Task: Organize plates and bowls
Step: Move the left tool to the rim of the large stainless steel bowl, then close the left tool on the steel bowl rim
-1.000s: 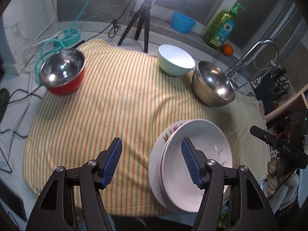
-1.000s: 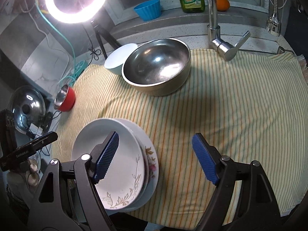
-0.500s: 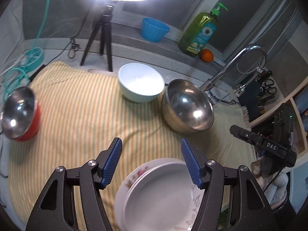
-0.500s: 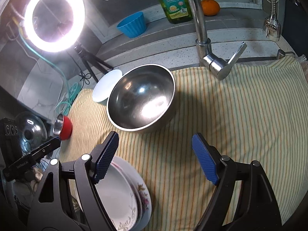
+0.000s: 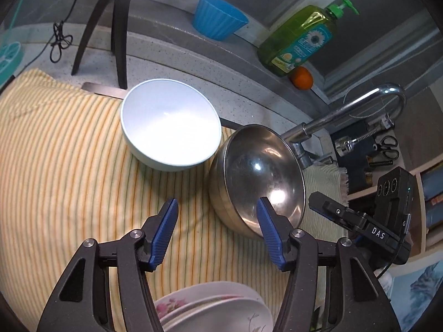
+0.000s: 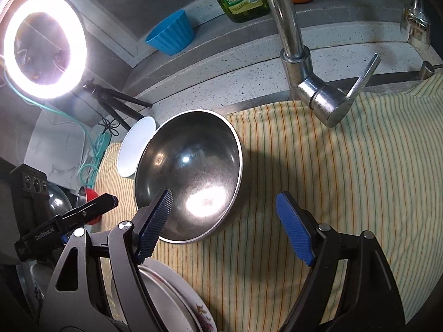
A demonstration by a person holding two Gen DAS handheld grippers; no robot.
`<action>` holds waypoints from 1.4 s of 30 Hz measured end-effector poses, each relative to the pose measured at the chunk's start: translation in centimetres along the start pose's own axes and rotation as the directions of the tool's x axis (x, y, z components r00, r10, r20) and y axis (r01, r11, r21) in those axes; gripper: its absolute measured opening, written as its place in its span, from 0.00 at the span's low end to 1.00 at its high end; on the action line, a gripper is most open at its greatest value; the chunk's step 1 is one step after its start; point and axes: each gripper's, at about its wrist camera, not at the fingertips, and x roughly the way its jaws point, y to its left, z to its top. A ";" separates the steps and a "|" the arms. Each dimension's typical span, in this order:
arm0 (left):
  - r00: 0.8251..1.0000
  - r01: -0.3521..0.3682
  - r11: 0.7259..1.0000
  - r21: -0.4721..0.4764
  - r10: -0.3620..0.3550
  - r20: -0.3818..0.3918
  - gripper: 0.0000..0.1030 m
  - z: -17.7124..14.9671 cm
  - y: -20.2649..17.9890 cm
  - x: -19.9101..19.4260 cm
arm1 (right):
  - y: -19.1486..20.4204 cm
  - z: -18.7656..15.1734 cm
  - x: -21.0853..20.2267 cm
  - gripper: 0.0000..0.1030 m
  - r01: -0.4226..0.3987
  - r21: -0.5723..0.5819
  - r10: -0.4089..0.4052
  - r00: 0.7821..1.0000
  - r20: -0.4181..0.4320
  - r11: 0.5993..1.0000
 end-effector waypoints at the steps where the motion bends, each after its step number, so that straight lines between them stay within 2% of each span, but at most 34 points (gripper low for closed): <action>1: 1.000 0.003 1.000 -0.007 -0.003 -0.002 0.55 0.1 0.1 0.3 | -0.2 0.3 0.2 0.77 0.000 0.003 0.000 1.000 -0.001 1.000; 4: 1.000 0.001 1.000 -0.012 -0.001 -0.011 0.53 0.4 0.1 0.9 | -0.6 1.0 0.8 0.67 -0.008 0.017 0.009 1.000 -0.011 1.000; 8: 0.999 0.015 1.000 -0.009 -0.016 -0.030 0.44 0.5 -0.1 1.8 | -1.0 1.6 1.7 0.61 -0.016 0.030 0.017 0.999 -0.030 0.999; 10: 0.999 0.018 1.000 -0.008 -0.019 -0.037 0.41 0.6 -0.2 2.2 | -1.1 1.7 2.1 0.52 -0.016 0.026 0.017 0.999 -0.044 1.000; 13: 0.999 0.021 1.000 -0.005 -0.021 -0.043 0.35 0.7 -0.3 2.7 | -1.0 1.6 2.6 0.48 -0.007 0.015 0.008 0.998 -0.059 1.000; 14: 0.999 0.024 1.000 -0.003 -0.024 -0.045 0.30 0.7 -0.4 2.9 | -1.0 1.5 2.7 0.46 -0.006 0.015 0.007 0.998 -0.063 1.000; 16: 0.998 0.027 1.000 0.002 -0.027 -0.050 0.28 0.9 -0.5 3.1 | -1.1 1.5 3.0 0.33 -0.006 0.014 0.007 0.997 -0.075 1.000; 18: 0.998 0.025 1.000 0.013 -0.024 -0.059 0.25 0.9 -0.6 3.4 | -1.2 1.4 3.2 0.26 -0.004 0.007 0.004 0.996 -0.087 1.000; 22: 0.997 0.027 0.999 0.031 -0.024 -0.075 0.23 0.8 -1.0 3.9 | -1.1 1.3 3.4 0.21 0.010 -0.006 -0.010 0.996 -0.090 1.000; 31: 0.997 0.006 0.998 0.059 -0.002 -0.073 0.23 0.8 -1.4 3.8 | -0.7 0.9 3.0 0.21 0.033 -0.029 -0.035 0.996 -0.076 0.999; 42: 0.998 0.036 0.996 0.083 -0.032 -0.056 0.23 -0.3 -2.4 1.5 | 0.1 0.0 0.3 0.21 0.027 -0.045 -0.029 0.999 -0.044 0.999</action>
